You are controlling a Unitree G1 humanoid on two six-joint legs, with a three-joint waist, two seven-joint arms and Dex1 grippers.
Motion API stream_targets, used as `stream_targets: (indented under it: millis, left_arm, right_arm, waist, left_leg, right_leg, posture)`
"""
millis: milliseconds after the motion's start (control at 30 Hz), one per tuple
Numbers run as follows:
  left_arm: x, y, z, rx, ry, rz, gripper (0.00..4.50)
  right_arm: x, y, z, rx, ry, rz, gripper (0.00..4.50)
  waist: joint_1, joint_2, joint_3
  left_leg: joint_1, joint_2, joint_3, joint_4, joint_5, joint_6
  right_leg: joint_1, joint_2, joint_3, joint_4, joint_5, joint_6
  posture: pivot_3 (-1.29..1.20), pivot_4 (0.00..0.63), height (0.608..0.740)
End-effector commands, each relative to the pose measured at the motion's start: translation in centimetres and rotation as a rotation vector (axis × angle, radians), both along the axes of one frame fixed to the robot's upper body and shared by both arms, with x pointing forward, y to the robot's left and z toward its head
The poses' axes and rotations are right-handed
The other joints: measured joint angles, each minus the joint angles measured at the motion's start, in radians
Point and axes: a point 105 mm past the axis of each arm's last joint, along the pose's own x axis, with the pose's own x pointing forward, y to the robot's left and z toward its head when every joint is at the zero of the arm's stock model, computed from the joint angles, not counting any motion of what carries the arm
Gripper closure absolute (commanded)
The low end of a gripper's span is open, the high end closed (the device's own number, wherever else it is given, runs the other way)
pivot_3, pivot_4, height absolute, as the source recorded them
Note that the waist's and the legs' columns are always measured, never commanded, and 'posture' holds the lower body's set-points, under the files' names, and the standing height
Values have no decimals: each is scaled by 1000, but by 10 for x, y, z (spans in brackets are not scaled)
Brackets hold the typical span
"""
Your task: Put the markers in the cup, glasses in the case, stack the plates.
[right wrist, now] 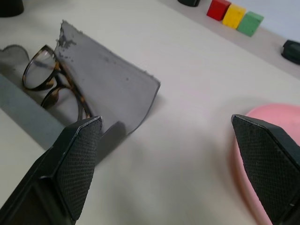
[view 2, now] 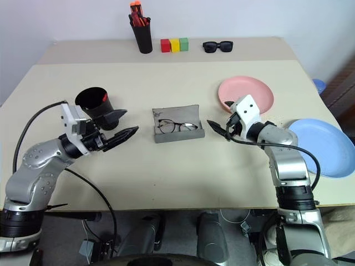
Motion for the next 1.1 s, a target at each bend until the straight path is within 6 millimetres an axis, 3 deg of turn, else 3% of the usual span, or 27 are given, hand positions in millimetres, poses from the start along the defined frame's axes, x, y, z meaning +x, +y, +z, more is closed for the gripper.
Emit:
stream_targets:
  millis: [33,67,133,300,333,500,567,700,900,1100]
  left_arm:
    - [-4,-7,11,-4,-36,-41,1091]
    - [-3,-8,12,-2,-33,-48,1506]
    - [-4,-9,11,2,-12,-78,1845]
    - [-1,-3,11,17,2,-98,4277]
    - [2,-2,11,22,-1,-85,4400]
    - [20,-7,18,44,-31,-11,4400]
    - [37,-14,13,121,10,56,4400]
    - [57,-30,20,198,-6,102,4400]
    - [93,-38,22,399,36,254,4400]
    - [116,-68,48,459,-48,208,4400]
  right_arm:
    - [-5,7,11,17,-55,6,27]
    - [-5,7,9,18,-52,0,0]
    - [-6,5,6,20,-46,-13,0]
    - [-11,-1,-2,9,-30,-36,0]
    - [-12,-1,-4,9,-27,-42,0]
    - [-14,3,-5,25,-28,-50,0]
    - [-14,5,-4,38,-35,-57,0]
    - [-15,8,-3,49,-46,-71,0]
    - [-17,10,-1,63,-56,-88,0]
    - [-16,14,-1,80,-60,-92,0]
  waist:
    - [1,0,0]
    - [1,0,0]
    - [2,0,0]
    - [2,0,0]
    - [2,0,0]
    - [2,0,0]
    - [4,0,0]
    - [4,0,0]
    - [0,-1,0]
    - [3,-1,0]
  left_leg:
    - [0,0,0,0,0,0]
    - [0,0,0,0,0,0]
    - [0,0,0,0,0,0]
    - [0,0,0,0,0,0]
    - [0,0,0,0,0,0]
    - [0,0,0,1,0,0]
    - [0,0,0,1,0,0]
    - [1,-1,-2,2,0,0]
    - [1,-1,-2,2,0,0]
    - [1,-1,-2,2,0,0]
  right_leg:
    - [0,0,0,0,0,0]
    - [0,0,0,0,0,0]
    - [0,0,0,0,0,0]
    - [1,0,0,0,0,0]
    - [1,0,0,0,0,0]
    - [1,0,0,0,0,0]
    - [2,0,0,0,0,0]
    - [4,0,-1,-1,0,1]
    - [4,1,-1,-1,1,2]
    - [4,1,-2,-1,1,3]
  posture:
    - [0,150,740]
    - [0,150,740]
    - [0,150,740]
    - [0,150,740]
    - [0,150,740]
    - [0,150,740]
    - [0,150,740]
    - [0,150,740]
    - [0,150,740]
    - [0,150,740]
